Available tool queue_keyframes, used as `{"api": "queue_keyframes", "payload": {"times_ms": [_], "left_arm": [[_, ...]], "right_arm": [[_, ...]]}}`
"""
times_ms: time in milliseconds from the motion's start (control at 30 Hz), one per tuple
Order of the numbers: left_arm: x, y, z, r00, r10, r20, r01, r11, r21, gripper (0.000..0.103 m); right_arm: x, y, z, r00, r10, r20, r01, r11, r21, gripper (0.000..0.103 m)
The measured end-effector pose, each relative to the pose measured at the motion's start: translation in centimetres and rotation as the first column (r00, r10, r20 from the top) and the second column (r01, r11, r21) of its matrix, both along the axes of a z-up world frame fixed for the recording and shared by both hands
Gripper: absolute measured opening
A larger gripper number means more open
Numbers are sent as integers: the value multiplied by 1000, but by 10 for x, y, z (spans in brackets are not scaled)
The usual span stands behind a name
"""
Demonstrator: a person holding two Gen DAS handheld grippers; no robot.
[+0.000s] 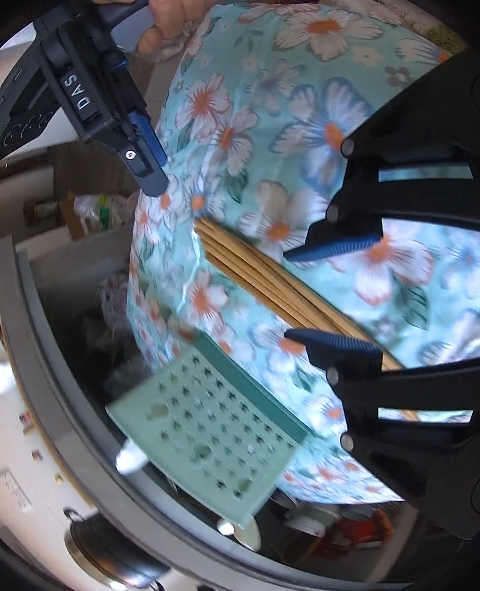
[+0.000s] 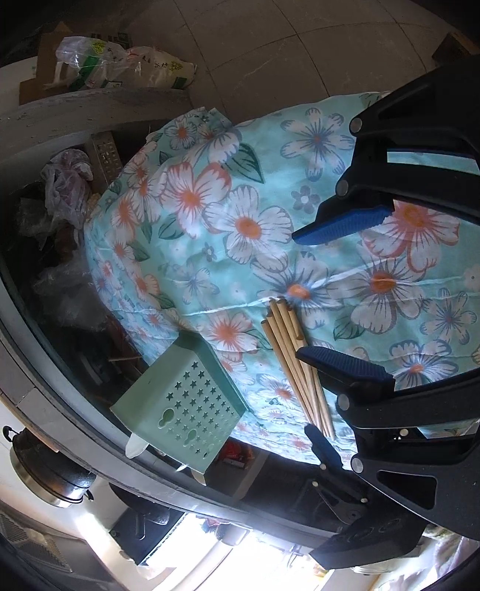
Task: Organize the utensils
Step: 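Move the left gripper to the bundle of wooden chopsticks, then close the left gripper on one wooden chopstick and lift it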
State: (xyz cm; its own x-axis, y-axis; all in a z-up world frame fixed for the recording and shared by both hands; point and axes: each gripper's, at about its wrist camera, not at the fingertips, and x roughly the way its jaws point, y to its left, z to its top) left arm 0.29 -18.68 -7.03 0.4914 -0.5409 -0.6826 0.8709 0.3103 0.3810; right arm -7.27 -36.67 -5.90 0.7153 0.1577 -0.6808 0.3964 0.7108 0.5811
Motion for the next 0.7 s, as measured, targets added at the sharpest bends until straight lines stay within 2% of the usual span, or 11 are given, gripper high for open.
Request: {"api": "queue_keyframes", "payload": {"times_ms": [133,300,533,700], "left_arm": [[8,-21,-8,999,-33,-28,34,999,36,25],[5,-36,-20,997,-73,-15,74,992,98,17],[-11,-36,-22,992,-114,45,107,984,139,5],[-25,-26,-16,993,-114,20,110,982,155,4]], "right_arm": [[0,-4,-4,1000,2,10,-3,1000,17,56],[-2,-10,-7,1000,-5,17,5,999,37,56],[-3,-12,-10,1000,-8,23,7,998,55,56],[-5,-11,-9,1000,-7,28,6,999,52,56]]}}
